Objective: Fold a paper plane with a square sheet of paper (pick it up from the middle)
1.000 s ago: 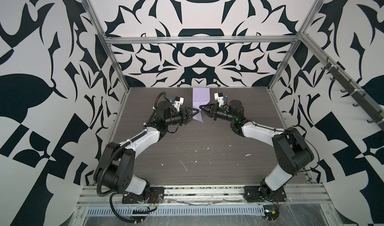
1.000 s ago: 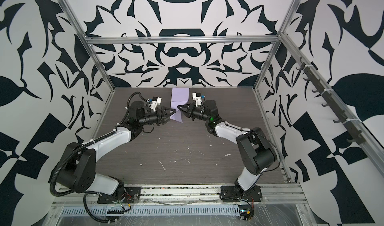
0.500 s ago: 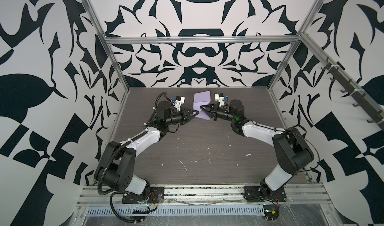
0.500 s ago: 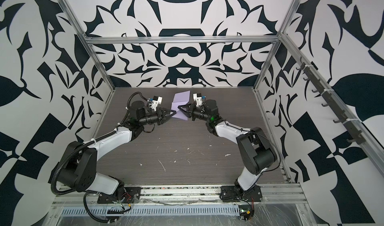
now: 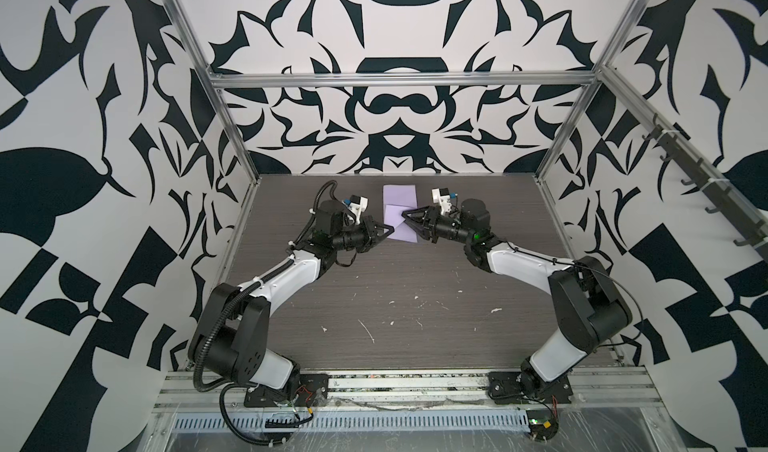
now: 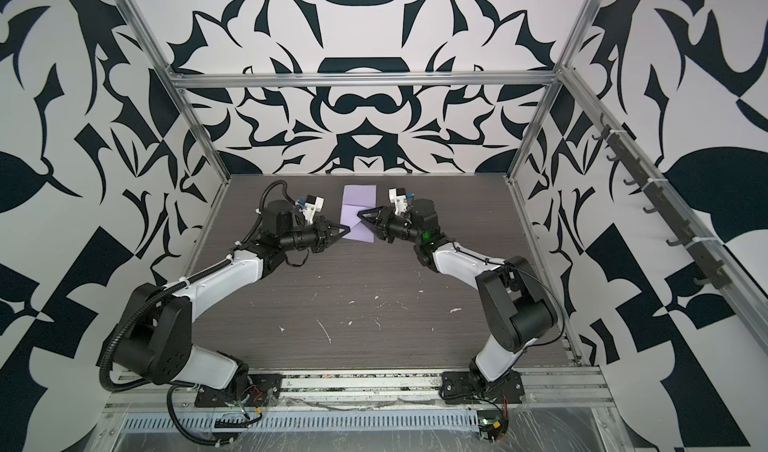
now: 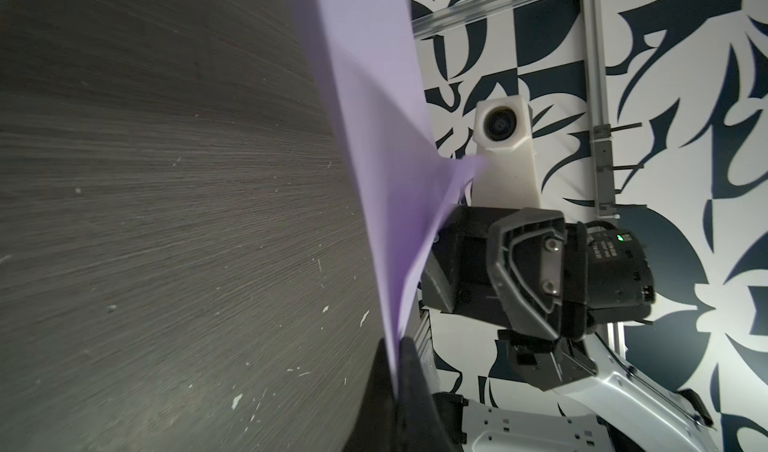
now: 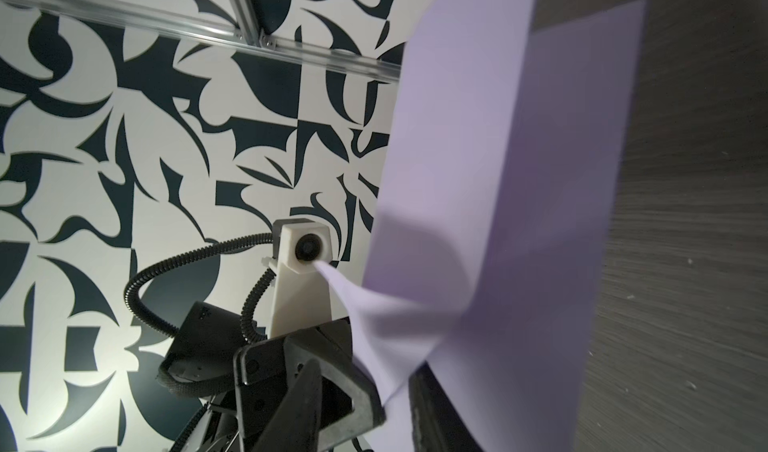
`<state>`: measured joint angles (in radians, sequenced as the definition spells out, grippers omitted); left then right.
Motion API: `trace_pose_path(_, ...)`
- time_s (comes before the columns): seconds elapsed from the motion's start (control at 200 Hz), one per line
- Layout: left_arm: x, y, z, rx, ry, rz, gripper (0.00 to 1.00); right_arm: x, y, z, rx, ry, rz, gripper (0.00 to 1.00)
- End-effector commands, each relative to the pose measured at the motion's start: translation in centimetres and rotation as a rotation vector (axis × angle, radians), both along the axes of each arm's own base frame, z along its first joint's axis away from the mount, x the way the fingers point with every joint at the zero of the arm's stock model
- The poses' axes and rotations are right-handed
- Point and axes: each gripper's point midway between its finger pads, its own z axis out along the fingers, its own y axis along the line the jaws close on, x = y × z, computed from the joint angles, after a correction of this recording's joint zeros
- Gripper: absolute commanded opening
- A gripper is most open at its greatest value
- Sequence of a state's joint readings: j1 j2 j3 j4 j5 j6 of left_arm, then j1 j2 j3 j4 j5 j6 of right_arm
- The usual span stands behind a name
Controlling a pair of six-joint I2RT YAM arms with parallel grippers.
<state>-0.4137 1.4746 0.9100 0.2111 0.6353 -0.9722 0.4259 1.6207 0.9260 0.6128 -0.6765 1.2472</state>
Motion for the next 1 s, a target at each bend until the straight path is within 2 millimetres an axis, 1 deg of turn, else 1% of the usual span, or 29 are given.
trace_pose_path(0.0, -0.7, 2.7, -1.6, 0.241, 0.010, 0.033, 0.00, 0.0, -3.0, 0.0, -0.156, -0.078, -0.075, 0.56)
trace_pose_path(0.045, -0.8, 4.1, -2.5, 0.363, 0.022, 0.046, 0.00, -0.1, -4.1, -0.8, -0.250, -0.083, -0.102, 0.57)
trace_pose_path(0.085, -1.0, 6.1, -3.8, 0.515, 0.047, 0.075, 0.00, -0.3, -5.1, -1.5, -0.341, -0.087, -0.127, 0.59)
trace_pose_path(0.125, -1.2, 8.1, -4.7, 0.656, 0.072, 0.101, 0.00, -0.5, -6.1, -2.1, -0.420, -0.081, -0.150, 0.59)
trace_pose_path(0.19, -1.3, 11.4, -5.4, 0.876, 0.104, 0.143, 0.00, -0.8, -7.5, -2.6, -0.510, -0.081, -0.182, 0.59)
trace_pose_path(0.23, -1.5, 13.4, -5.6, 1.007, 0.125, 0.161, 0.00, -0.9, -8.4, -2.9, -0.561, -0.079, -0.204, 0.59)
trace_pose_path(0.29, -1.6, 15.8, -5.6, 1.184, 0.142, 0.180, 0.00, -1.1, -9.4, -3.3, -0.612, -0.073, -0.231, 0.59)
trace_pose_path(0.39, -1.6, 18.5, -5.3, 1.444, 0.157, 0.181, 0.00, -1.4, -10.6, -3.8, -0.668, -0.062, -0.264, 0.58)
trace_pose_path(0.48, -1.2, 19.4, -5.2, 1.640, 0.154, 0.159, 0.00, -1.7, -11.3, -4.3, -0.693, -0.050, -0.284, 0.57)
trace_pose_path(0.57, -0.6, 19.1, -5.7, 1.771, 0.142, 0.129, 0.00, -2.0, -12.1, -4.6, -0.713, -0.037, -0.306, 0.57)
trace_pose_path(0.66, -0.1, 17.5, -7.3, 1.834, 0.130, 0.074, 0.00, -2.3, -12.8, -4.9, -0.728, -0.023, -0.328, 0.56)
trace_pose_path(0.75, 0.2, 15.1, -9.0, 1.855, 0.105, 0.020, 0.00, -2.6, -13.4, -5.1, -0.740, -0.015, -0.348, 0.56)
trace_pose_path(0.855, 0.1, 11.9, -11.9, 1.836, 0.100, -0.058, 0.01, -3.0, -14.1, -5.3, -0.753, -0.003, -0.367, 0.55)
trace_pose_path(0.94, -0.2, 9.5, -13.8, 1.802, 0.097, -0.113, 0.05, -3.2, -14.5, -5.4, -0.762, 0.002, -0.375, 0.55)
trace_pose_path(1.0, -0.5, 8.1, -14.7, 1.765, 0.098, -0.142, 0.10, -3.4, -14.6, -5.5, -0.765, 0.008, -0.377, 0.55)
